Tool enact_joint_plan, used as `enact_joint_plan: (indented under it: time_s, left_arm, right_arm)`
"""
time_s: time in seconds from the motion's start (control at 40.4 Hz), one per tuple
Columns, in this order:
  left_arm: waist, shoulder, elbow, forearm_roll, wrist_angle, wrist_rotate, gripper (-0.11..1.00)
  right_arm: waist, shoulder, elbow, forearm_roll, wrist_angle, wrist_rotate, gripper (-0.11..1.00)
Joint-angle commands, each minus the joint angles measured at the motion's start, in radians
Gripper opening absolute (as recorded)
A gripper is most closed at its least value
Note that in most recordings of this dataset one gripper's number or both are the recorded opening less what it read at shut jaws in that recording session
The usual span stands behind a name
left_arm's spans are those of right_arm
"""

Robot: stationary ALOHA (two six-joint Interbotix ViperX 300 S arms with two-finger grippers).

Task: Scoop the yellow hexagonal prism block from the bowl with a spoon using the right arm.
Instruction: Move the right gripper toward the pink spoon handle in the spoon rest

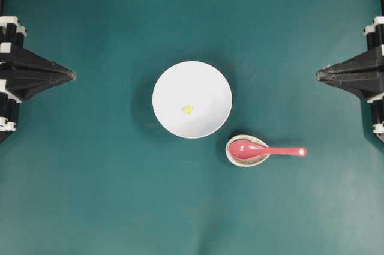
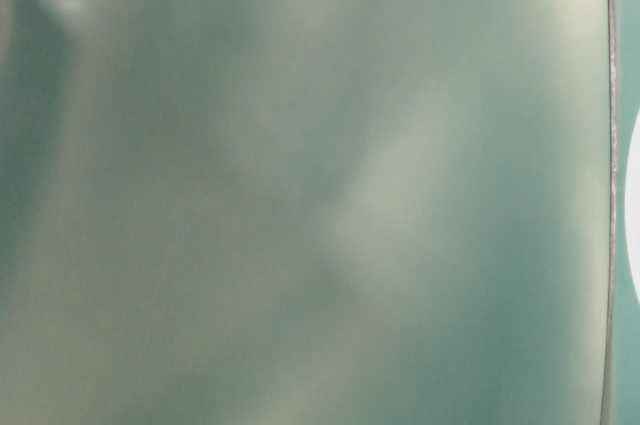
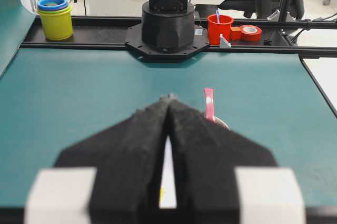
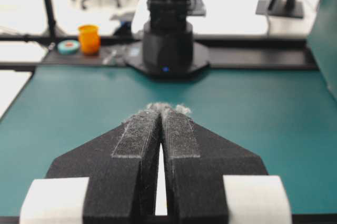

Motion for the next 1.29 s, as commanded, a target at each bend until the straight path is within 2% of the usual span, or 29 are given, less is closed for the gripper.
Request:
enact_joint_plan:
  time_s: [0.0, 0.025, 0.05, 0.124, 1.263]
  left_arm:
    - [0.015, 0.008, -0.025, 0.003, 0.044, -0.015, -0.01]
    - [0.026, 0.008, -0.023, 0.003, 0.069, -0.020, -0.01]
    - [0.028, 0.008, -0.023, 0.003, 0.072, -0.020, 0.05]
    - [0.028, 0.008, -0.025, 0.003, 0.071, -0.021, -0.01]
    - [0.028, 0.008, -0.026, 0.003, 0.034, -0.025, -0.01]
  right_arm:
    - [0.000, 0.011, -0.015, 0.000, 0.003, 0.003, -0.02]
    - [0.000, 0.017, -0.023, 0.000, 0.037, -0.002, -0.02]
    - [0.000, 0.017, -0.025, -0.002, 0.043, -0.002, -0.01]
    - [0.000, 0.021, -0.025, 0.000, 0.052, -0.002, -0.01]
    - [0.000, 0.035, -0.025, 0.052, 0.049, 0.009, 0.00]
